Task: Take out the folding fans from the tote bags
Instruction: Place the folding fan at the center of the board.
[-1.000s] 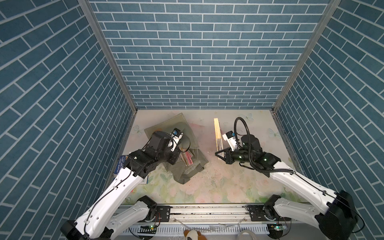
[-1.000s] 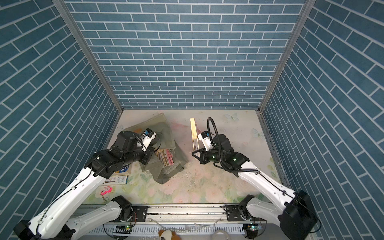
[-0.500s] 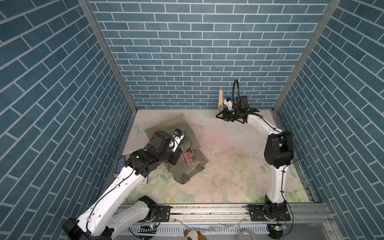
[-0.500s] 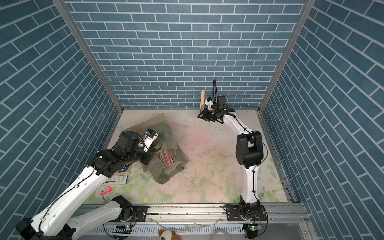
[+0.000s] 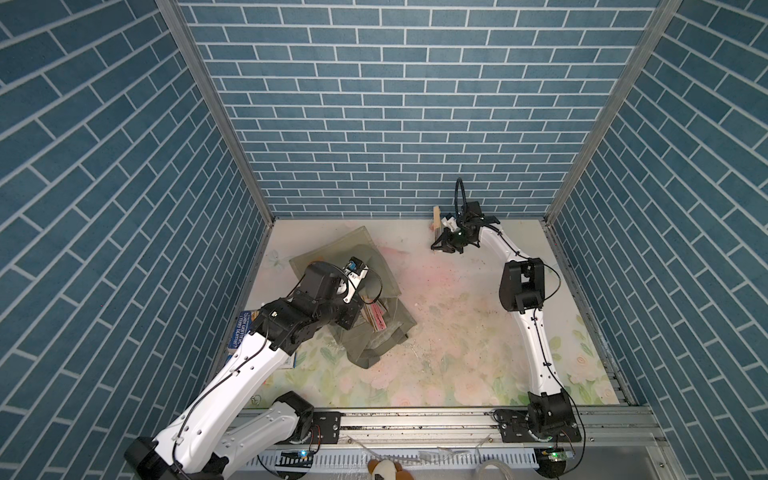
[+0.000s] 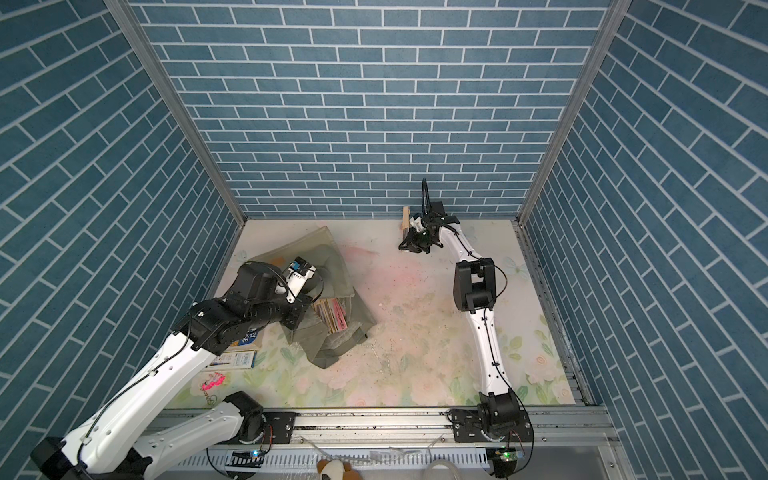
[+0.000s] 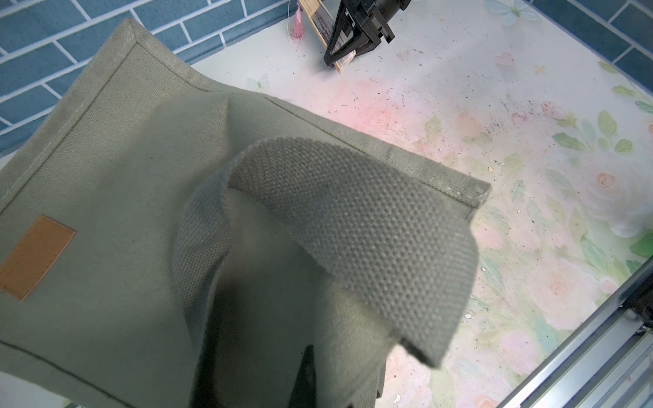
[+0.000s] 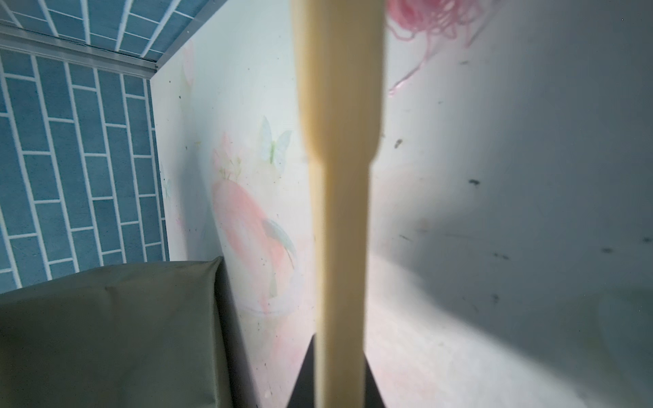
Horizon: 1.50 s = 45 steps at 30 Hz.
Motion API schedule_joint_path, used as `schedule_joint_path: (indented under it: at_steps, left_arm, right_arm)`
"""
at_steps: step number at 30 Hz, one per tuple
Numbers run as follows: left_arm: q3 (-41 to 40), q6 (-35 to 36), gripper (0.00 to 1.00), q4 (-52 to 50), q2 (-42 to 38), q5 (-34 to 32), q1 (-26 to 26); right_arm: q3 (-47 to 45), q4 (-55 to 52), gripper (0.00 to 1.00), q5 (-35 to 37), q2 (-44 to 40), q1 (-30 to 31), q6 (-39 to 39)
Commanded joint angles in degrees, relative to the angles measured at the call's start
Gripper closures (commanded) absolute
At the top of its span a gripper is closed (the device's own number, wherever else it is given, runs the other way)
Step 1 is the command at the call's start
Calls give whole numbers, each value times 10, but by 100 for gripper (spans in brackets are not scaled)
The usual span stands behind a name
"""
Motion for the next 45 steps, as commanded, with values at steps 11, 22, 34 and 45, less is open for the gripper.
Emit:
schedule_joint_path:
  at_steps: [11,22,34,45]
  left_arm:
    - [-10,-1,100,2,2,-9,9]
    - [-10,-1,100,1,4,-9,9]
    - [-12,0,100,2,3,-6,9]
    - [-12,0,100,2,2,-8,9]
  right_arm:
    - [47,-16,100,-55,61,-12,-15]
    - [49,-21,100,-65,73,-13,-10]
    - [29,-67,68,20,37,-13,-24]
    - [-6,-82,55,126,-19,-12,-43]
